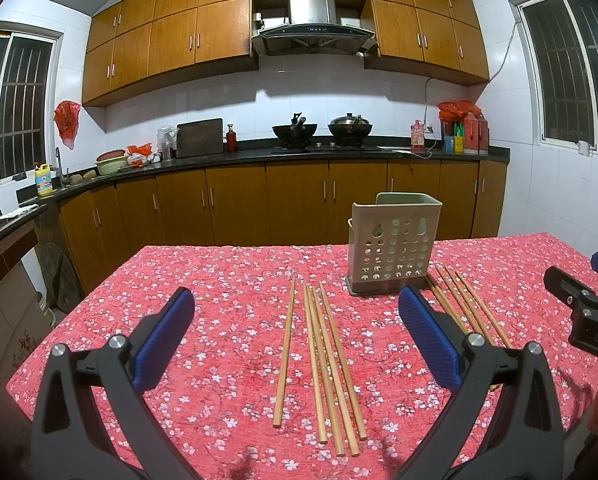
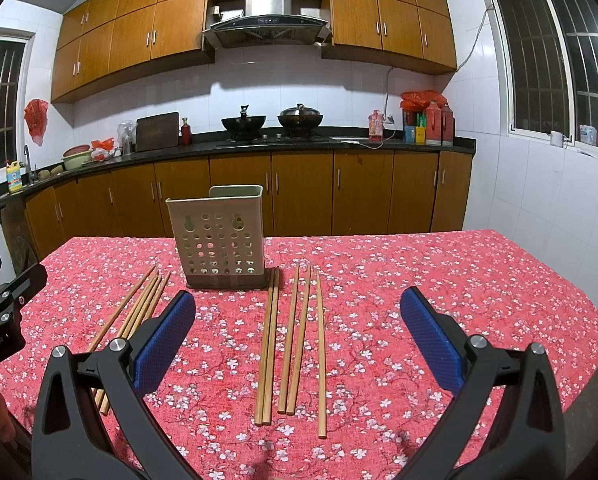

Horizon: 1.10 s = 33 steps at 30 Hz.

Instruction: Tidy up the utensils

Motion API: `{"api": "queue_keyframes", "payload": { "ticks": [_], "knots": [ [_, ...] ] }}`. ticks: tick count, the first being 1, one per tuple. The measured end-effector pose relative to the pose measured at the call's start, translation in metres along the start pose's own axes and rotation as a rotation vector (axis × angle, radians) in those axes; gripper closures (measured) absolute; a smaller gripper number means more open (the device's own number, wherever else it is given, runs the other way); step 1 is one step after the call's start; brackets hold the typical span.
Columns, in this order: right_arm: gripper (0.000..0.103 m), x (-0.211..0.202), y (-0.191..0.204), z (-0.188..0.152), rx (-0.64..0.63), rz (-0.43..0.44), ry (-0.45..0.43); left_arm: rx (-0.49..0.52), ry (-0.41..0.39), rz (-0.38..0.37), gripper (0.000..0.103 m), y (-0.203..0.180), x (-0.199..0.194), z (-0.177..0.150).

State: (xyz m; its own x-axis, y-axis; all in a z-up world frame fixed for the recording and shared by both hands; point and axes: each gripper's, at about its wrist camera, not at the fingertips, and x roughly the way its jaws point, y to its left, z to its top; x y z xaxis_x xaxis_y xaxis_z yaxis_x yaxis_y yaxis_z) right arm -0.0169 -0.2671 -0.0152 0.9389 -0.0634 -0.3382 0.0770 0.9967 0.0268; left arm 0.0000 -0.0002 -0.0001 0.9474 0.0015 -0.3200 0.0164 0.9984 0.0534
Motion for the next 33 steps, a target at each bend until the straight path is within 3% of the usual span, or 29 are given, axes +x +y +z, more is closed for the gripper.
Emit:
{"api": "queue_keyframes", "payload": {
  "ticks": [33],
  "knots": [
    [0.002,0.0001,-0.0007,-0.0004,0.003,0.001,0.003,0.001,0.002,0.000,0.004,-0.0034,0.0025,-0.0004]
  ]
}}
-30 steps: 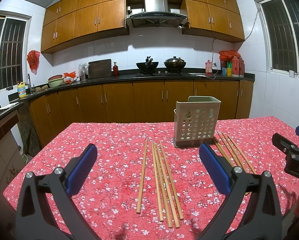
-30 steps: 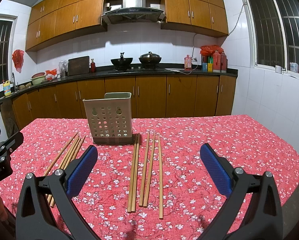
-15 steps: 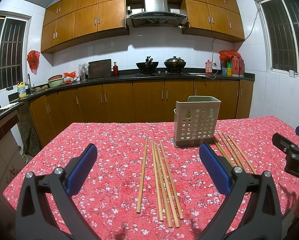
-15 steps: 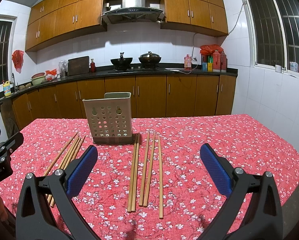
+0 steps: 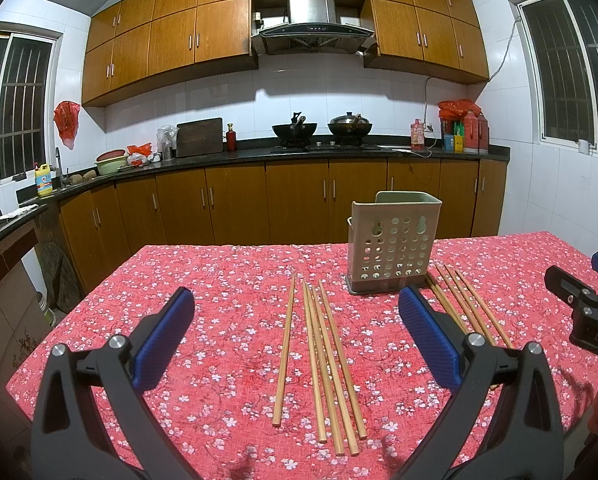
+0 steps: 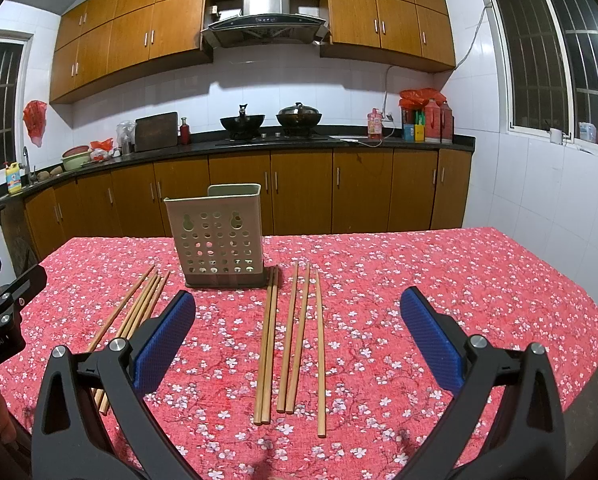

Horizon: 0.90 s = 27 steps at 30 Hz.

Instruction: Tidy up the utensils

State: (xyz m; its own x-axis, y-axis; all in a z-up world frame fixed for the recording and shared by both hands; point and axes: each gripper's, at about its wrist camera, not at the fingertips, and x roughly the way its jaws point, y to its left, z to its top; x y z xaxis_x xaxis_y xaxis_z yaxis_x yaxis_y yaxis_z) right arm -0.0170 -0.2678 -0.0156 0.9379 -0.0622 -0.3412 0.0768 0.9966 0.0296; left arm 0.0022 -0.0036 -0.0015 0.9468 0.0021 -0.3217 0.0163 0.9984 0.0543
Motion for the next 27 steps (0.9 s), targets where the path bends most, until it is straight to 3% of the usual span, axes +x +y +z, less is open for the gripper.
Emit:
{"api": "queue_keyframes", "payload": {
  "ticks": [11,20,23,25,26,27],
  "knots": [
    [0.002,0.004,-0.002,0.001,0.019,0.022,0.019,0.001,0.012,0.013,0.004,-0.001,0.004,0.000],
    [0.002,0.055,-0.037,-0.001,0.090,-0.039,0.202,-0.040,0.156,0.065,0.004,0.024,0.051,0.001],
    [0.014,0.076,-0.047,-0.003,0.110,-0.052,0.284,-0.032,0.207,0.081,0.004,0.034,0.068,-0.003],
    [0.030,0.091,-0.052,-0.007,0.126,-0.045,0.343,-0.024,0.242,0.081,0.004,0.038,0.079,-0.006],
    [0.034,0.098,-0.054,-0.010,0.137,-0.033,0.372,-0.020,0.262,0.073,0.005,0.039,0.084,-0.008],
    [0.041,0.104,-0.056,-0.013,0.146,-0.022,0.397,-0.018,0.275,0.066,0.011,0.040,0.088,-0.010]
  ]
}}
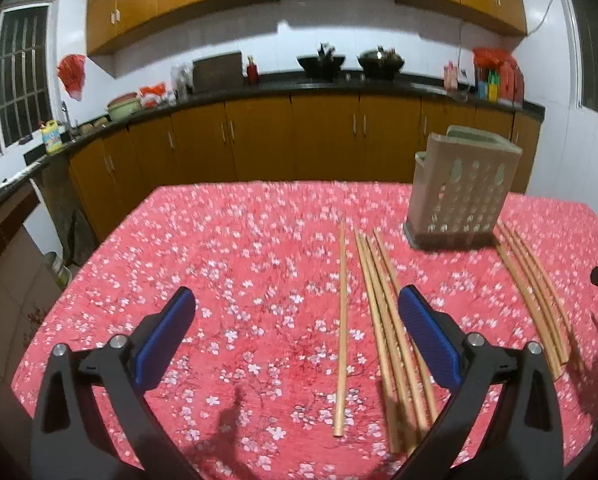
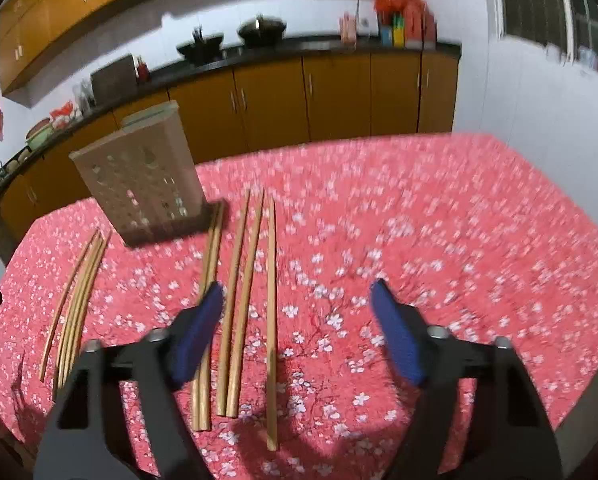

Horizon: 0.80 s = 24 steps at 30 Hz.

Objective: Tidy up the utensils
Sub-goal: 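Close the left tool on one wooden chopstick while the right tool grasps another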

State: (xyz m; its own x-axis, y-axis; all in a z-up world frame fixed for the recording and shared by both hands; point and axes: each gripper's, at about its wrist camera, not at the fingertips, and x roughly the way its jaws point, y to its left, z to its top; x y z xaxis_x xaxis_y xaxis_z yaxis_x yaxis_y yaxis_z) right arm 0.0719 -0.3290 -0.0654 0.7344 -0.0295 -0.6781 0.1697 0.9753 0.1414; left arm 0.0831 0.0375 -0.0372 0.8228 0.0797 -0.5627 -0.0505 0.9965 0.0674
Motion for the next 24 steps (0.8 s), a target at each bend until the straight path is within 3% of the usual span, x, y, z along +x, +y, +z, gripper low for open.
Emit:
{"api": "queue_keyframes", "payload": {
  "ticks": [4,10,18,24],
  "knots": [
    [0.059,0.024,0.003,-0.005,-0.005,0.026,0.087,0.021,0.082,-0.047,0.037,-0.002,0.019,-0.006],
    [0.067,0.043,0.013,-0.015,-0.031,0.029,0.139,0.046,0.166,-0.127,0.063,-0.013,0.040,-0.013],
    [0.070,0.045,0.015,-0.022,-0.070,0.020,0.143,0.074,0.231,-0.149,0.079,-0.020,0.057,-0.020],
    [0.094,0.047,0.014,-0.021,-0.091,0.003,0.137,0.086,0.295,-0.154,0.094,-0.025,0.073,-0.028]
  ]
}}
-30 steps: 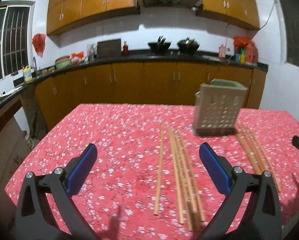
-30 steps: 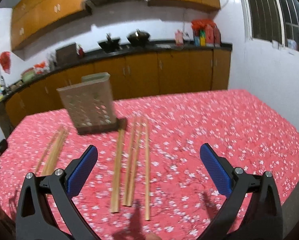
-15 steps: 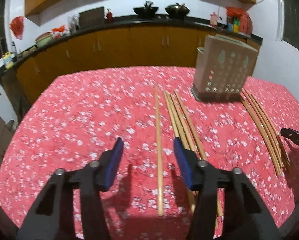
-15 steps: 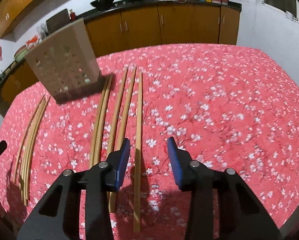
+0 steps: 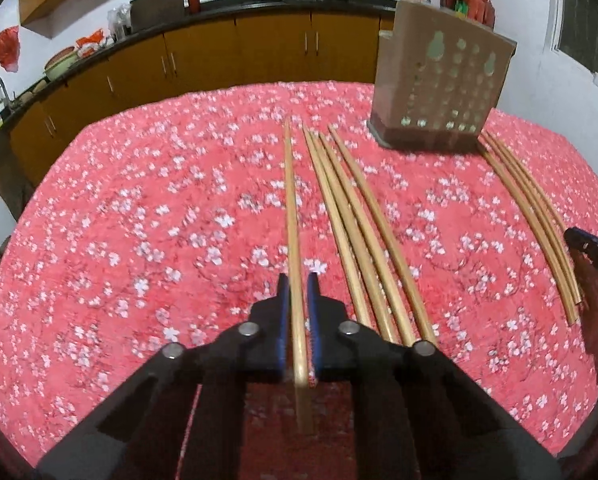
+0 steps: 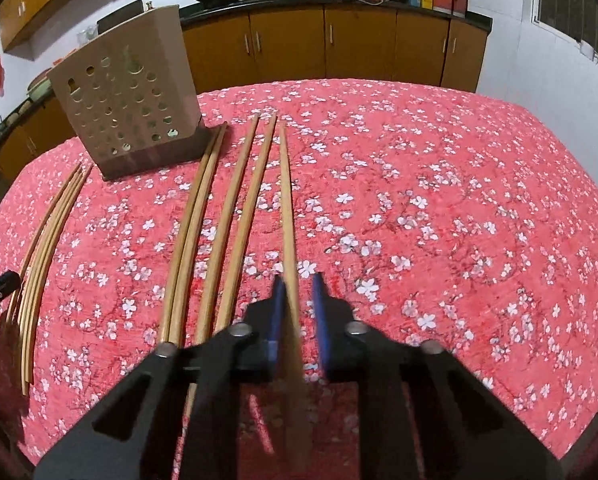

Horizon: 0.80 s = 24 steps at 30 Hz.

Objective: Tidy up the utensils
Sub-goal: 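Close the left tool on one wooden chopstick while the right tool grasps another, then lift both held chopsticks upright off the table with both tools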

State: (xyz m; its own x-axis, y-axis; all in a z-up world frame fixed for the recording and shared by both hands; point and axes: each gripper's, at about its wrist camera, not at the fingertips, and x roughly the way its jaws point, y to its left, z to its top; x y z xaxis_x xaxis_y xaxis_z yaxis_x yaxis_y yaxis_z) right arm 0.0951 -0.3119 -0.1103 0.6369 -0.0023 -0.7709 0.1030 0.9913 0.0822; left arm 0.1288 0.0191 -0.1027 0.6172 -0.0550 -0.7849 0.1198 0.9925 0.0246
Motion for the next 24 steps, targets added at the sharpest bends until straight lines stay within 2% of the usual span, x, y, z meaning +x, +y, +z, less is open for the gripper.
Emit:
{"api": "queue_keyframes", "payload": {
  "ticks": [9,15,24],
  "knots": [
    [0.096,0.023,-0.008,0.022,-0.003,-0.025,0.000,0.008,-0.001,0.006,0.095,0.009,0.019,0.025],
    [0.096,0.038,-0.018,0.040,0.004,-0.055,-0.025,-0.033,-0.008,0.005,0.095,0.021,0.037,0.048],
    [0.095,0.032,-0.021,0.032,0.004,-0.023,-0.026,-0.055,-0.014,-0.009,0.094,0.023,0.041,0.047]
  ]
}}
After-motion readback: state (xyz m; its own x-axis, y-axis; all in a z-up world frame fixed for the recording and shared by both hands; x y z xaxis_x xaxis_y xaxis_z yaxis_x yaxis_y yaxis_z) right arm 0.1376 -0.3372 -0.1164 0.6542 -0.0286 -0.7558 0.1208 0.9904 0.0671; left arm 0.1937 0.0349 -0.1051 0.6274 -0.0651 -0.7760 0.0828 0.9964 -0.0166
